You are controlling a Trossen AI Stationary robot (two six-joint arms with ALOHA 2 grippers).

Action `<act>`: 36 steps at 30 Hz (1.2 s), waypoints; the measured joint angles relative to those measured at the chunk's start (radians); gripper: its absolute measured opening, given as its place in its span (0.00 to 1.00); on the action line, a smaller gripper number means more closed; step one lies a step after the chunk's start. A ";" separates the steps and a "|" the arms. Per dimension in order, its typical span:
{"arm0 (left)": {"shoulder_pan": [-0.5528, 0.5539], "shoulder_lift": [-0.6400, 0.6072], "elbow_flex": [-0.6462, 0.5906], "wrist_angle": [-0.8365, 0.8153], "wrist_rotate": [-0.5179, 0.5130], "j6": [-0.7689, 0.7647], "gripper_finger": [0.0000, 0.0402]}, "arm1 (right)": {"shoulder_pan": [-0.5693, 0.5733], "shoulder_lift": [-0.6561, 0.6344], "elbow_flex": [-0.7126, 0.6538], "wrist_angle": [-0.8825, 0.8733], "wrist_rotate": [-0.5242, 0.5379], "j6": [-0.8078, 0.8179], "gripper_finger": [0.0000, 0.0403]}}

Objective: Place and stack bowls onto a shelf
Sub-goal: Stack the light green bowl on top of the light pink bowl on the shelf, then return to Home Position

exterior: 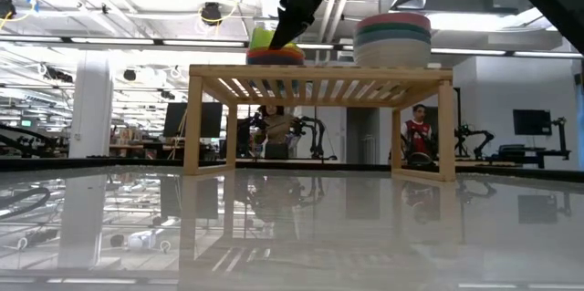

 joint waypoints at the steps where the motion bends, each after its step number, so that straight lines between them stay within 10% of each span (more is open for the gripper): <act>1: 0.000 0.000 0.000 0.000 0.000 0.000 0.66 | 0.000 0.000 0.000 -0.005 0.000 0.000 0.06; 8: 0.000 0.000 0.000 0.000 -0.005 -0.005 0.66 | 0.000 -0.008 0.000 -0.041 -0.002 -0.004 0.08; 27: 0.000 -0.002 0.000 -0.001 -0.033 -0.005 0.66 | 0.000 -0.070 -0.001 -0.003 -0.003 -0.018 0.54; 36: 0.000 -0.002 0.000 -0.021 -0.053 -0.034 0.66 | 0.002 -0.195 0.002 0.048 0.116 0.106 0.50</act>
